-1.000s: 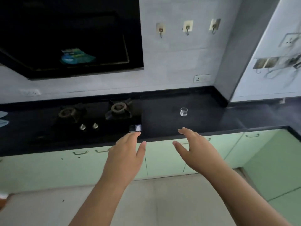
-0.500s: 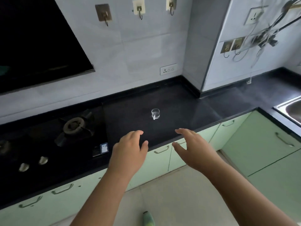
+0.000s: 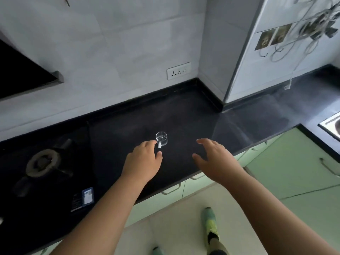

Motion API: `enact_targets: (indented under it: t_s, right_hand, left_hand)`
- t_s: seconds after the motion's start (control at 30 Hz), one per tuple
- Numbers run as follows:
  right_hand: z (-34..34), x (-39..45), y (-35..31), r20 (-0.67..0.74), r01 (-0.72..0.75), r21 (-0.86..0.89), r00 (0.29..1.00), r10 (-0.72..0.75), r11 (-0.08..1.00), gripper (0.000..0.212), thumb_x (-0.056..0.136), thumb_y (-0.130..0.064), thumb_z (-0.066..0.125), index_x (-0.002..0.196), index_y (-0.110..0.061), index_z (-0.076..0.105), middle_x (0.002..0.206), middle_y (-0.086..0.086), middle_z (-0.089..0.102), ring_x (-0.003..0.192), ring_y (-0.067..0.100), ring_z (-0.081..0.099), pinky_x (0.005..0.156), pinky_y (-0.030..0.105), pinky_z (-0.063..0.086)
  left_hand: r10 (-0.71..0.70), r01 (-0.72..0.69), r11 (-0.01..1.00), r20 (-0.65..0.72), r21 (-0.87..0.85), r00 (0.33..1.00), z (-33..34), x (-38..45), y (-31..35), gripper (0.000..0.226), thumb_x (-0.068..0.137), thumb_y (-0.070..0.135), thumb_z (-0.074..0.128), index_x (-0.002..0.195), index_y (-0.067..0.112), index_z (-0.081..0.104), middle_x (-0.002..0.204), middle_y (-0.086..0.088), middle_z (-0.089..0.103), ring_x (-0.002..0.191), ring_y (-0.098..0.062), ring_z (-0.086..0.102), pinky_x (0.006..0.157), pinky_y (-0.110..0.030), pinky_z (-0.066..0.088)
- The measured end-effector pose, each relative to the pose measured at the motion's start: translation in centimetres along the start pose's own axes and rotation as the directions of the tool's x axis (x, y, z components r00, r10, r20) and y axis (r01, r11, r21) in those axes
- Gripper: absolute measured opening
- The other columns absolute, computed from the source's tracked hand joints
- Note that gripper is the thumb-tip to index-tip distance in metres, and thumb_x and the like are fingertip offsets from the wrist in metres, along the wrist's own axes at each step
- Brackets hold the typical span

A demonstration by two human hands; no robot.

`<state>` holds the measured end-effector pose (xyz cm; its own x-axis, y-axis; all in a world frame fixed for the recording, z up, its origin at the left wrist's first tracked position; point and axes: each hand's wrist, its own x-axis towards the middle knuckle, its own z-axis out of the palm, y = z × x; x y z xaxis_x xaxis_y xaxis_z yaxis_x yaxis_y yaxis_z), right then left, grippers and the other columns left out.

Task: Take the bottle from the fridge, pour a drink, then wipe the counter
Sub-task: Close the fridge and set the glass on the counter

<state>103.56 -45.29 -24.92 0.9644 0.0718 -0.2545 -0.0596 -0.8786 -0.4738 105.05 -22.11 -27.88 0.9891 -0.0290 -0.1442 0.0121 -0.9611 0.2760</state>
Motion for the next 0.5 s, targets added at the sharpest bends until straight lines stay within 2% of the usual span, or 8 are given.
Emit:
enact_targets:
  t_s: [0.1, 0.3, 0.5]
  right_hand:
    - [-0.3, 5.4, 2.0, 0.032, 0.045, -0.010, 0.998, -0.044, 0.999, 0.059, 0.102, -0.047, 0.055, 0.155, -0.028, 0.040, 0.157, -0.003, 0.046, 0.141, 0.021, 0.048, 0.110, 0.040, 0.045]
    - [0.3, 13.7, 4.8, 0.200, 0.165, -0.029, 0.967, -0.156, 0.986, 0.060, 0.101, -0.045, 0.057, 0.155, -0.026, 0.039, 0.156, -0.001, 0.048, 0.137, 0.023, 0.050, 0.108, 0.039, 0.046]
    - [3.3, 18.9, 5.6, 0.365, 0.211, -0.051, 0.914, -0.179, 0.976, 0.063, 0.102, -0.044, 0.057, 0.158, -0.027, 0.036, 0.159, 0.002, 0.044, 0.141, 0.026, 0.047, 0.109, 0.042, 0.047]
  left_hand:
    - [-0.118, 0.118, 0.993, 0.051, 0.003, 0.992, 2.3, 3.7, 0.6, 0.049, 0.104, 0.041, 0.049, 0.148, 0.020, 0.046, 0.145, -0.003, 0.056, 0.128, -0.025, 0.057, 0.096, -0.044, 0.050]
    - [-0.348, 0.351, 0.936, 0.103, -0.004, 0.932, 7.2, 8.9, 0.9, 0.046, 0.104, 0.041, 0.050, 0.143, 0.017, 0.050, 0.139, -0.005, 0.057, 0.123, -0.029, 0.059, 0.091, -0.046, 0.053]
    - [-0.463, 0.469, 0.883, 0.146, -0.006, 0.874, 10.9, 11.9, 0.7, 0.038, 0.105, 0.042, 0.049, 0.131, 0.016, 0.057, 0.129, -0.006, 0.060, 0.115, -0.029, 0.061, 0.085, -0.043, 0.053]
